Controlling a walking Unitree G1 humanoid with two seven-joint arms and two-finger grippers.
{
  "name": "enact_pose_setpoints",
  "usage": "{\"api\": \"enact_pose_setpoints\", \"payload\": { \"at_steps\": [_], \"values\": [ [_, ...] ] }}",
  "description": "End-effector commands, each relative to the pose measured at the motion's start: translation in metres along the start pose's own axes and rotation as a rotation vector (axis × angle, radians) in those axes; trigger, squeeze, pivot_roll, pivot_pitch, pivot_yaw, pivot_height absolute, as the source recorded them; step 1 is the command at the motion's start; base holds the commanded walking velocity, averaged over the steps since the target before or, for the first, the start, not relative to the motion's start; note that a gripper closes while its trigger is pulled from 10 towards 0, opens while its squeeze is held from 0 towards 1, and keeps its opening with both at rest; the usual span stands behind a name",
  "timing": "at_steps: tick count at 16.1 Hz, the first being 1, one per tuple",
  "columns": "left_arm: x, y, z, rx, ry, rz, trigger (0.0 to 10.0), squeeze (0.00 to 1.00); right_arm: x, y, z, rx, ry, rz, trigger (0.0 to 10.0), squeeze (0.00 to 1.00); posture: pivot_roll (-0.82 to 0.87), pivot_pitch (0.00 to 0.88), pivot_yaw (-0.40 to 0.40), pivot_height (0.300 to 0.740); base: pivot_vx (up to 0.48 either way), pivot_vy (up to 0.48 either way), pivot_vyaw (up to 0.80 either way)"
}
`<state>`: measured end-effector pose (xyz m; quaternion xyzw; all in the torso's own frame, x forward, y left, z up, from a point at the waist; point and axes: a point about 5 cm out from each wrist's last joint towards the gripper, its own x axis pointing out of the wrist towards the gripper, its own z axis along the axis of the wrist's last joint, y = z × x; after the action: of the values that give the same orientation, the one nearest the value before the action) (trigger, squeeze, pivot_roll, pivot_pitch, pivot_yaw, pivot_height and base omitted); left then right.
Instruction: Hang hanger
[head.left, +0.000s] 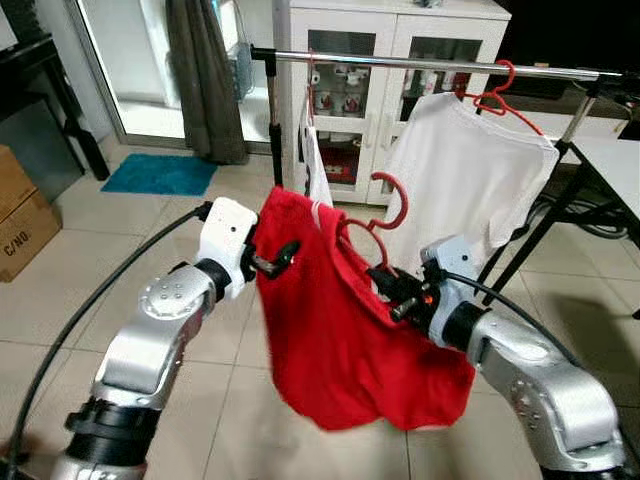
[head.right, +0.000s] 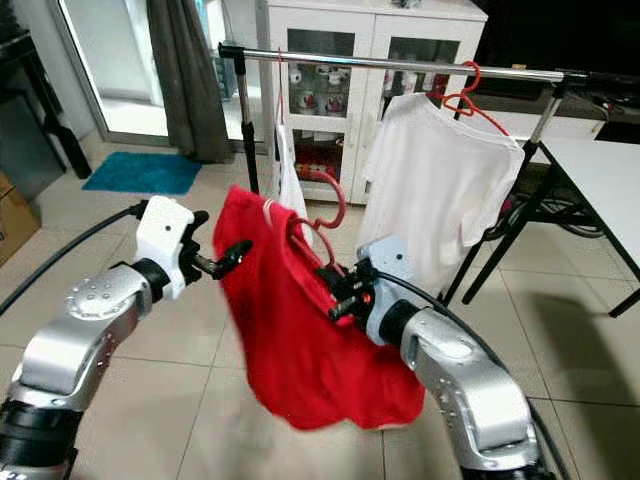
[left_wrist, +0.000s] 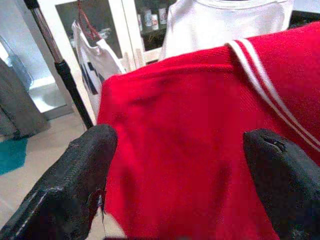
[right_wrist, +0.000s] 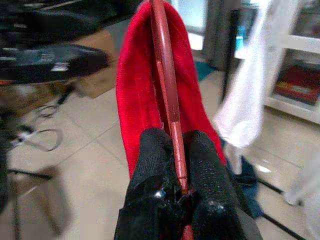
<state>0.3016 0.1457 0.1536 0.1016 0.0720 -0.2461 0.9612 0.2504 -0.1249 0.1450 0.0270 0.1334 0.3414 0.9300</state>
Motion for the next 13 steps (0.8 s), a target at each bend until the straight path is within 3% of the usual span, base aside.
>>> {"api": "enact_pose_setpoints", "payload": {
  "at_steps": [1,4,6,7,9,13],
  "values": [
    [0.003,-0.001,0.005,0.02,-0.013,-0.001,10.0,0.0,-0.003,0.008,0.014,-0.017,-0.069,0.06,0.0,0.0,-0.14,0.0,-0.008,0.74,0.0,0.0,0.0],
    [0.01,0.004,0.009,0.025,-0.03,0.037,10.0,0.0,-0.003,0.024,0.021,-0.022,-0.107,0.185,0.0,0.0,-0.14,0.0,-0.001,0.74,0.0,0.0,0.0],
    [0.013,0.007,0.01,0.03,-0.037,0.052,10.0,0.0,-0.003,0.026,0.023,-0.021,-0.112,0.199,0.0,0.0,-0.14,0.0,0.001,0.74,0.0,0.0,0.0],
    [0.015,0.002,0.014,-0.028,-0.068,0.005,10.0,0.0,-0.003,0.024,0.024,-0.025,-0.116,0.172,0.0,0.0,-0.15,0.0,0.007,0.74,0.0,0.0,0.0],
    [0.01,-0.013,0.021,-0.059,-0.12,-0.099,10.0,0.0,0.005,0.016,0.025,-0.016,-0.12,0.058,0.0,0.0,-0.15,0.0,0.015,0.74,0.0,0.0,0.0],
    [0.001,0.0,0.009,-0.082,-0.082,-0.008,10.0,0.0,0.023,0.005,0.024,0.016,-0.103,-0.099,0.0,0.0,-0.15,0.0,0.01,0.74,0.0,0.0,0.0]
  ]
}}
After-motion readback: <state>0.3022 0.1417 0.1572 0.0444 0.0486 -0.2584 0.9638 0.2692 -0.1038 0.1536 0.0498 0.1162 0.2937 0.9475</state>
